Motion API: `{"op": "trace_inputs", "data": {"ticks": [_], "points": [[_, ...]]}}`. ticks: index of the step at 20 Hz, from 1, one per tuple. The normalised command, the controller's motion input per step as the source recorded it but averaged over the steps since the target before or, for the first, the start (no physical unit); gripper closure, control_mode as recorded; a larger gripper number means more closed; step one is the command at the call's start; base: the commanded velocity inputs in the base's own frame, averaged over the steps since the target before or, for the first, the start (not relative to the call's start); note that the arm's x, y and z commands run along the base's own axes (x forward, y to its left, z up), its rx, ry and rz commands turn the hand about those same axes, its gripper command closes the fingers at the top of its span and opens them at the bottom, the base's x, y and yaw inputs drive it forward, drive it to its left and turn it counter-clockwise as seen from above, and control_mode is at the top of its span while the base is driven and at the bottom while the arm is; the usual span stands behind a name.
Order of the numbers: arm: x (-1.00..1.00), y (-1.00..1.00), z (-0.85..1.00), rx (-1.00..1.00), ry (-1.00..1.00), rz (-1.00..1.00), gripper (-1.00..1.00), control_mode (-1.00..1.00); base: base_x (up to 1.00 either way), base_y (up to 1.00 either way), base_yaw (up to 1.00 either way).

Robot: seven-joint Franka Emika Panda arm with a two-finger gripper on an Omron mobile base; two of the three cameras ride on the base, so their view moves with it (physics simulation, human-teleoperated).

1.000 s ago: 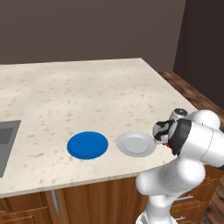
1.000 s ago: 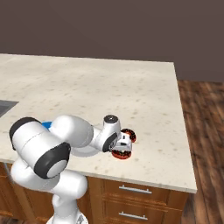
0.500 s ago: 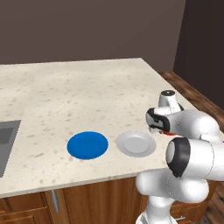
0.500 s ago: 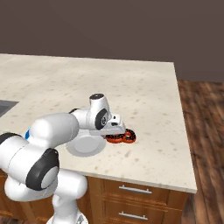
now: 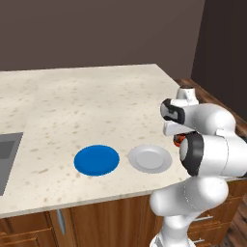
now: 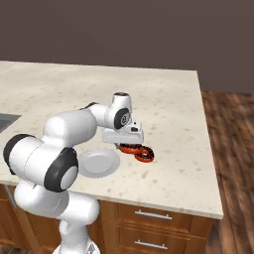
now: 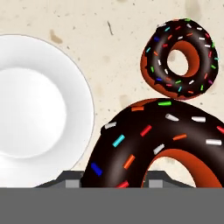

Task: Place the pastries on the plates.

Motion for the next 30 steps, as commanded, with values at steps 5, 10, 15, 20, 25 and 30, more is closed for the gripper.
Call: {"op": "trace_inputs", "data": {"ticks": [5, 10, 15, 20, 25, 30], "points": [[-0.24, 0.03, 0.00, 0.17, -0.21, 0.05, 1.00, -1.00, 0.00, 0.00, 0.00], [-0.15, 0.45, 0.00, 0.03, -0.03, 0.02, 1.00, -1.00, 0.00, 0.00, 0.00], [0.00, 0.87, 0.05, 0.00, 0.00, 0.00, 1.00, -1.00, 0.00, 0.00, 0.00], [-0.02, 0.44, 0.04, 0.00, 0.01, 0.00, 1.00, -1.00, 0.00, 0.00, 0.00], [0.09, 0.01, -0.15, 0.00, 0.03, 0.00, 1.00, -1.00, 0.00, 0.00, 0.00], [0.17, 0.21, -0.54, 0.00, 0.02, 0.00, 1.00, -1.00, 0.00, 0.00, 0.00]]}}
